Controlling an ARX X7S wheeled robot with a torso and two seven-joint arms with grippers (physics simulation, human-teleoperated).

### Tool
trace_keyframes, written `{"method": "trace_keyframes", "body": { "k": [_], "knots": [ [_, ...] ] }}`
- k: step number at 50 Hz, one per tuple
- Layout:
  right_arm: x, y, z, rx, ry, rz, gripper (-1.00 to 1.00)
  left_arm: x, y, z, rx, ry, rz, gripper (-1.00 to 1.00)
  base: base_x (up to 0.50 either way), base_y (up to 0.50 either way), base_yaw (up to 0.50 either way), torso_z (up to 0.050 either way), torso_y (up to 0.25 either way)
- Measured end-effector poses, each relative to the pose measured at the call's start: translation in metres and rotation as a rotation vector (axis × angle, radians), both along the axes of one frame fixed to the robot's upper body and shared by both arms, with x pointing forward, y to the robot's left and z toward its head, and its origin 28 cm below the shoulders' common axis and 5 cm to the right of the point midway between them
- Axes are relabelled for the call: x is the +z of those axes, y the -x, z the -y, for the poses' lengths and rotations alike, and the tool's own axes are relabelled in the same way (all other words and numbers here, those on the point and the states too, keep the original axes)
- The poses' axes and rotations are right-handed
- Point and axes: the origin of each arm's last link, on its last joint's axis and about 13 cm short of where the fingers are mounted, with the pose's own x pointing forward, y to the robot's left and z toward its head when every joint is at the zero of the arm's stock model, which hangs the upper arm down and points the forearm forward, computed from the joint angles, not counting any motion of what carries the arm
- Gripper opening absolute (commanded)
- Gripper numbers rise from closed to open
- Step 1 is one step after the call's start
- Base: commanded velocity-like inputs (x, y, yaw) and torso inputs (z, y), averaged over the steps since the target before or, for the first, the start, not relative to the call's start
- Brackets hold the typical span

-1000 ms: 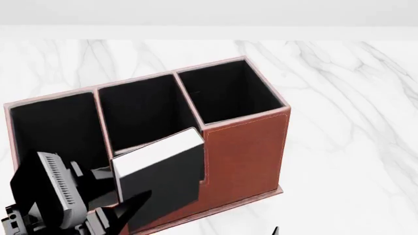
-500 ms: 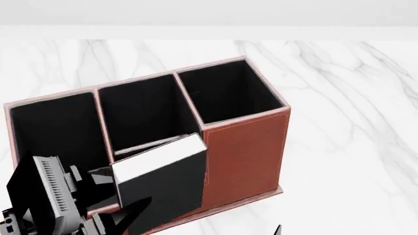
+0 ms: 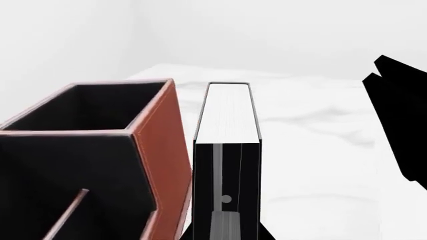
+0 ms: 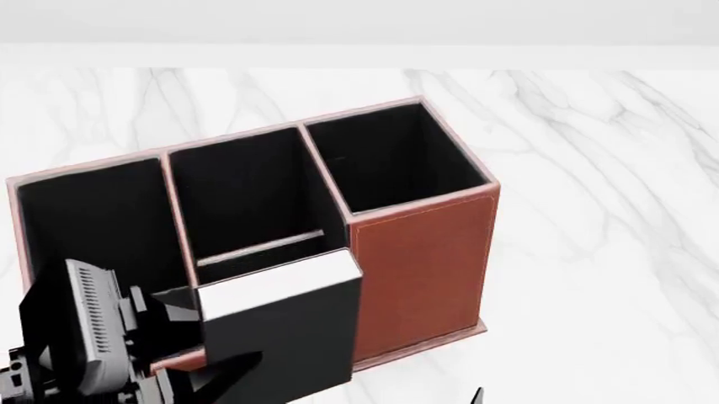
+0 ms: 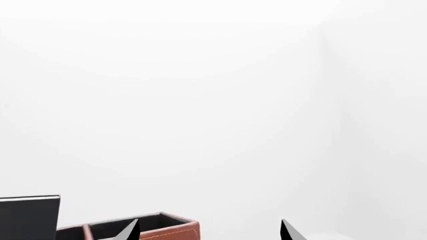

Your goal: Pick up the book and place it in the back compartment of the caddy.

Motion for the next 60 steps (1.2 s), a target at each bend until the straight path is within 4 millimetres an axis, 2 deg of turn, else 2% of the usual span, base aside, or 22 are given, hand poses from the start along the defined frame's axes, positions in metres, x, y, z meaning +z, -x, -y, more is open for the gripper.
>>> {"method": "trace_keyframes", "body": {
  "k": [33, 60],
  "knots": [
    [-0.001, -0.001, -0.001, 0.005, 0.003, -0.006, 1.0, 0.02, -0.035, -0.019, 0.092, -0.026, 0.006, -1.0, 0.0, 0.0, 0.0, 0.0, 0.001],
    [-0.002, -0.002, -0.001, 0.008, 0.006, -0.01, 1.0, 0.017, -0.055, -0.022, 0.125, 0.008, 0.002, -1.0, 0.0, 0.0, 0.0, 0.0, 0.001]
  ]
}}
